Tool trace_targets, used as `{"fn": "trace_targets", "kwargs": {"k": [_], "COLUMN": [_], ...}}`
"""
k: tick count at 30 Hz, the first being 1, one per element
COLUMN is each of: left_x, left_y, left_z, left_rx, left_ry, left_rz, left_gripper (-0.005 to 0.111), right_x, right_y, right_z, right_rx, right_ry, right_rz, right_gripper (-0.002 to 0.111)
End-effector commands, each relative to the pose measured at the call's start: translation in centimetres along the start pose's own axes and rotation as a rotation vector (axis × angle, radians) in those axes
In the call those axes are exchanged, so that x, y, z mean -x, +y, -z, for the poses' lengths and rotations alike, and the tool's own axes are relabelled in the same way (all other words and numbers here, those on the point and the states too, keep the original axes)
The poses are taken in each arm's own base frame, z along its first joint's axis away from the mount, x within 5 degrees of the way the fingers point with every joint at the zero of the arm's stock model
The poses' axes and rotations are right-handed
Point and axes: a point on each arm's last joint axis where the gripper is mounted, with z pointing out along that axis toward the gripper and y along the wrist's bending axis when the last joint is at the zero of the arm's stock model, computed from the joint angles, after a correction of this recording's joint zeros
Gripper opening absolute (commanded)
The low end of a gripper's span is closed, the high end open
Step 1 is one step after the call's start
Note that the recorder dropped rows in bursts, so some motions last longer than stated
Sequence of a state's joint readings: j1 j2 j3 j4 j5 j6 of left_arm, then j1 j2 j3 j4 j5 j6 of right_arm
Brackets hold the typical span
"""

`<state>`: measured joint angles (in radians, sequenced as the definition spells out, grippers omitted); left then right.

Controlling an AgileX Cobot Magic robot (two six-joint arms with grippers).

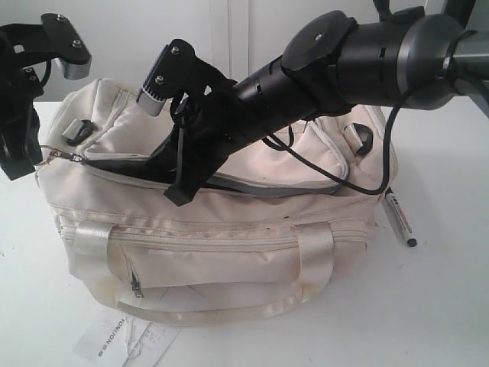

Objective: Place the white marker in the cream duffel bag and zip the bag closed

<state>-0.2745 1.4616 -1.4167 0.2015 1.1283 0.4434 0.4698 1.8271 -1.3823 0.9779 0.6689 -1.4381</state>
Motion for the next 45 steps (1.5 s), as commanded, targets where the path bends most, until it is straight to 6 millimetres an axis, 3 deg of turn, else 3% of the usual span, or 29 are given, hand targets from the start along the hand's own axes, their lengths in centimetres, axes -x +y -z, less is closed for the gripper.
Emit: {"fn": "trace_targets", "kwargs": {"k": [1,15,19,24,27,31,34,39,45], "left_x": [-1.4,-1.1,-0.7,-0.8,-0.8,-0.6,-0.6,-0.6,-0.5], "left_y": [0.3,2.1,2.5,2.4,2.1,1.9,1.9,1.9,2.0], "left_z": [0.1,-0.1,-1.3,-1.3,-1.1,-1.1,-1.1,-1.1,-1.1], "left_rx": [-0.007,0.044,0.032,0.025,0.0,-0.024,-0.022,-0.021,-0.019], "left_ry": [0.107,-0.042,-0.024,-0.019,-0.024,-0.043,-0.049,-0.05,-0.053], "left_rz": [0.01,0.079,0.061,0.091,0.099,0.106,0.107,0.107,0.108], "left_gripper": [0.0,0.0,0.0,0.0,0.0,0.0,0.0,0.0,0.0], "right_x": [0.2,0.2,0.1,0.2,0.3,1.1,2.1,3.1,3.4], "right_y": [-0.1,0.1,0.1,0.1,0.1,0.1,-0.2,1.0,2.9], "right_z": [0.4,0.4,0.4,0.4,0.6,1.7,2.8,2.7,-0.1], "right_rx": [-0.015,0.005,0.013,0.006,0.003,-0.036,-0.114,-0.067,-0.035], "right_ry": [0.01,0.013,0.014,0.013,0.009,-0.016,-0.053,-0.102,-0.086], "right_rz": [0.029,0.051,0.065,0.063,0.058,0.076,0.084,0.052,0.073], "right_gripper": [0.0,0.0,0.0,0.001,0.01,0.037,0.049,0.057,0.058]}}
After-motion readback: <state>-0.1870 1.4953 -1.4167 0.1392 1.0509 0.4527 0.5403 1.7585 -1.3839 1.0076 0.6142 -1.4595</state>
